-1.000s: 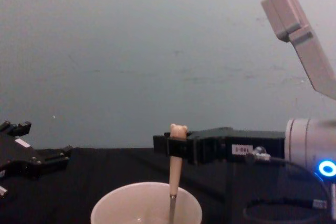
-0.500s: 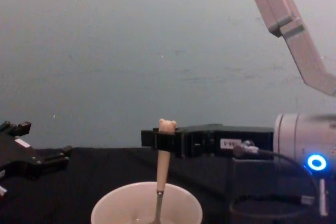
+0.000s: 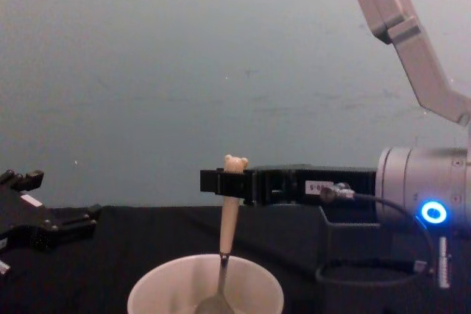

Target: Pick up the stirring spoon with one hand, stir inside the cup, then place it back in its original position.

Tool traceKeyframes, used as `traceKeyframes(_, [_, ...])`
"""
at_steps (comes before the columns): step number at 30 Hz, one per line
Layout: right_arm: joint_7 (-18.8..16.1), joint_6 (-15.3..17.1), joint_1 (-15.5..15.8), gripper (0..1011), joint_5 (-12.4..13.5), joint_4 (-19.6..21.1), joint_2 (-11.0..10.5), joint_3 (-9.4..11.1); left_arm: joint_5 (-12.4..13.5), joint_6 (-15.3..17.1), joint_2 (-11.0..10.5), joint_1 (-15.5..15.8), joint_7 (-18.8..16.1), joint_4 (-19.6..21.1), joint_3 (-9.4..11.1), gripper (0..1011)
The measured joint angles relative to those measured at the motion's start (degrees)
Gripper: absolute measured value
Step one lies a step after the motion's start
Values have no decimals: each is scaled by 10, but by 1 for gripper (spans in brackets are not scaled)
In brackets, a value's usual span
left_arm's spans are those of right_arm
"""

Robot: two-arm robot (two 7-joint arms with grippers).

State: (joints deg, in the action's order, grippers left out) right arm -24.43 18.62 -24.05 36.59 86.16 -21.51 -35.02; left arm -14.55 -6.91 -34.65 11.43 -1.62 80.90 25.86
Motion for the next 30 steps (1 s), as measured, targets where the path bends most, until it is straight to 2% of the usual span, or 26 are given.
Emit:
traceKeyframes(15, [18,4,-6,223,13,-3,3,10,0,0,0,0,0,0,0,1001])
traceKeyframes(30, [57,36,-5,223,56,23,-5,40,0,0,0,0,0,0,0,1001])
